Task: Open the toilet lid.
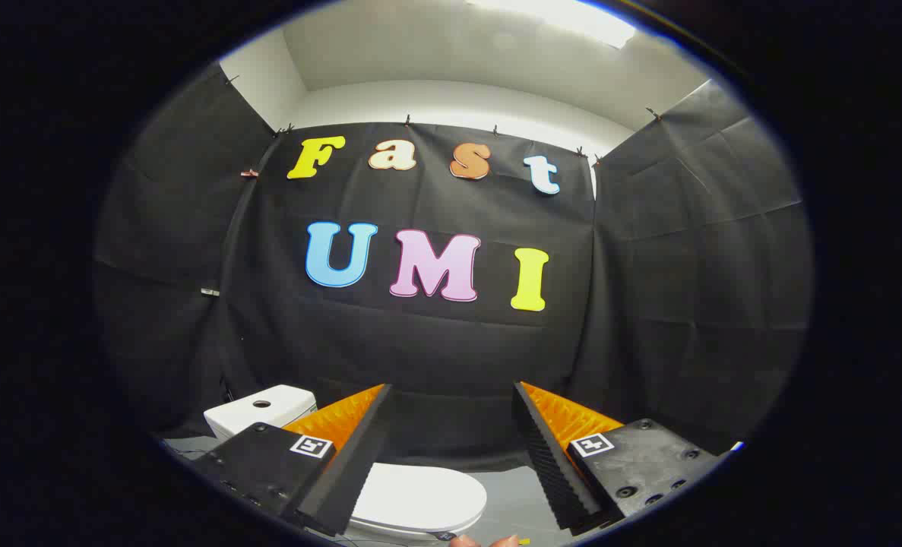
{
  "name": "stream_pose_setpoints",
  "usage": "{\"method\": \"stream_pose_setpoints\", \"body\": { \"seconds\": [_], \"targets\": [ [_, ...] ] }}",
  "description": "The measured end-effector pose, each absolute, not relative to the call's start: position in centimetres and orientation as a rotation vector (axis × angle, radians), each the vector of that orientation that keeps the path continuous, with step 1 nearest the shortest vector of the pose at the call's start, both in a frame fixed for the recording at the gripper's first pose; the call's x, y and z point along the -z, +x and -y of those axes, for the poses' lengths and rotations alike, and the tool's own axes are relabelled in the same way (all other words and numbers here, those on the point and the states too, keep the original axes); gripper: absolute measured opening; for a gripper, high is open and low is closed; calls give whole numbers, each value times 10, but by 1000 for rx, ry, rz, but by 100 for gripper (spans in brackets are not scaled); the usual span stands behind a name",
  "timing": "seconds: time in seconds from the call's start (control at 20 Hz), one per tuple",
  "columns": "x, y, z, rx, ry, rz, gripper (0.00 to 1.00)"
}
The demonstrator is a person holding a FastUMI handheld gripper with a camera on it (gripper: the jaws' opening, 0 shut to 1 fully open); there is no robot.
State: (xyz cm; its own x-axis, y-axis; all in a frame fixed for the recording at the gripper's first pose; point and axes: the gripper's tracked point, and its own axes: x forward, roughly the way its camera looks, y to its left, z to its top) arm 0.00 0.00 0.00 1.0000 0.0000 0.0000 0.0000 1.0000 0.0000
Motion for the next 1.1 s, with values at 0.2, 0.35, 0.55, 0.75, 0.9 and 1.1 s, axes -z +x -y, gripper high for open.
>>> {"method": "stream_pose_setpoints", "body": {
  "seconds": [0.2, 0.35, 0.55, 0.75, 0.9, 1.1],
  "targets": [
    [-1, 0, 0, 2, 6, 0, 98],
    [-1, 0, 2, 6, 6, -4, 98],
    [0, 0, 4, 11, 6, -9, 98],
    [-1, 0, 6, 16, 8, -7, 98],
    [1, 1, 8, 21, 6, -11, 98],
    [9, 5, 11, 25, 8, -18, 98]
  ]
}}
